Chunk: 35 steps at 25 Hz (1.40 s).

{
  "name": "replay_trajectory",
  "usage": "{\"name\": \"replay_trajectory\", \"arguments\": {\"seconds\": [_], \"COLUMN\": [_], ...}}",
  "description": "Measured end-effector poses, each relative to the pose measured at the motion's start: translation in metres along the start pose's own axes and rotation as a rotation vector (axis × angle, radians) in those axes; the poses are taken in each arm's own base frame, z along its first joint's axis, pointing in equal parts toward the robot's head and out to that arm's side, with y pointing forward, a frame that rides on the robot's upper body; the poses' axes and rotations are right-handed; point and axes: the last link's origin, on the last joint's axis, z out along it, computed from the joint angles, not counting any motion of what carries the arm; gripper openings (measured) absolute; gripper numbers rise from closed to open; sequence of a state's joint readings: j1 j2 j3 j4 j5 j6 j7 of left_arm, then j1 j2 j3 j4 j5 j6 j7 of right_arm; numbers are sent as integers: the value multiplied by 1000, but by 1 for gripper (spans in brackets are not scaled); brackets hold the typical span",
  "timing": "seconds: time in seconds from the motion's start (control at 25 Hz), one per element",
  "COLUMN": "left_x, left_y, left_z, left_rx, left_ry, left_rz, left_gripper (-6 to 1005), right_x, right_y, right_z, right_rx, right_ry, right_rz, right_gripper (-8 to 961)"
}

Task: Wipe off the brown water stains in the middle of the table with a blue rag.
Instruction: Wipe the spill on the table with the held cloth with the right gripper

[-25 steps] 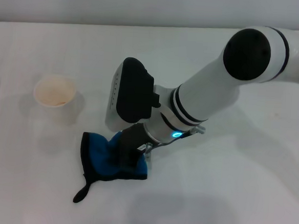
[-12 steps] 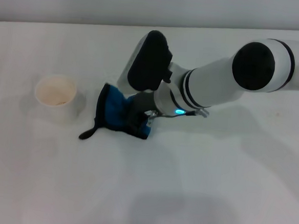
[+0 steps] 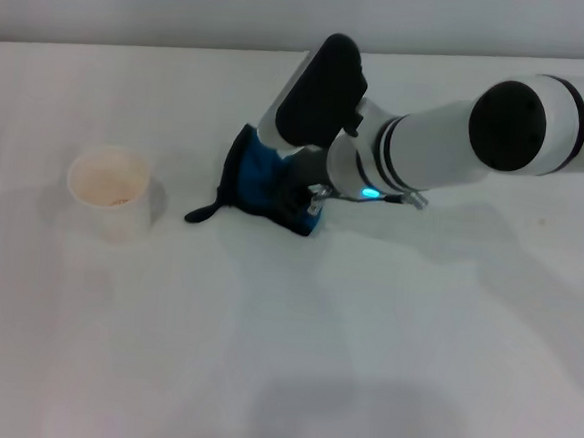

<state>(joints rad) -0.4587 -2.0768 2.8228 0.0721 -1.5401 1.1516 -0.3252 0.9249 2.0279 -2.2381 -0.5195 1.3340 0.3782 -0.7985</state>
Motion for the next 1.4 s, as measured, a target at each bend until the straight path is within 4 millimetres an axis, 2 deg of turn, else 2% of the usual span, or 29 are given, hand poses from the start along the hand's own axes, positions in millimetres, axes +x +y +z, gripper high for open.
{"name": "replay_trajectory", "arguments": {"seconds": [0.32, 0.6, 1.12, 1.4], "left_x": [0, -1, 3, 5], "left_y": [0, -6, -7, -11], "left_z": [0, -5, -1, -1], "left_rx": [-1, 12, 10, 19], "left_ry": [0, 1, 11, 13], "left_rz": [0, -4, 3, 12], "left_gripper": [893, 893, 892, 892], "right_x": [13, 34, 62, 70], "right_y": [-31, -42, -35, -19], "right_z": [-4, -21, -64, -84], "right_rx": [70, -34, -161, -249], "right_ry": [44, 78, 192, 263], "right_rz": [77, 165, 37, -27], "right_gripper": [125, 124, 124, 128]}}
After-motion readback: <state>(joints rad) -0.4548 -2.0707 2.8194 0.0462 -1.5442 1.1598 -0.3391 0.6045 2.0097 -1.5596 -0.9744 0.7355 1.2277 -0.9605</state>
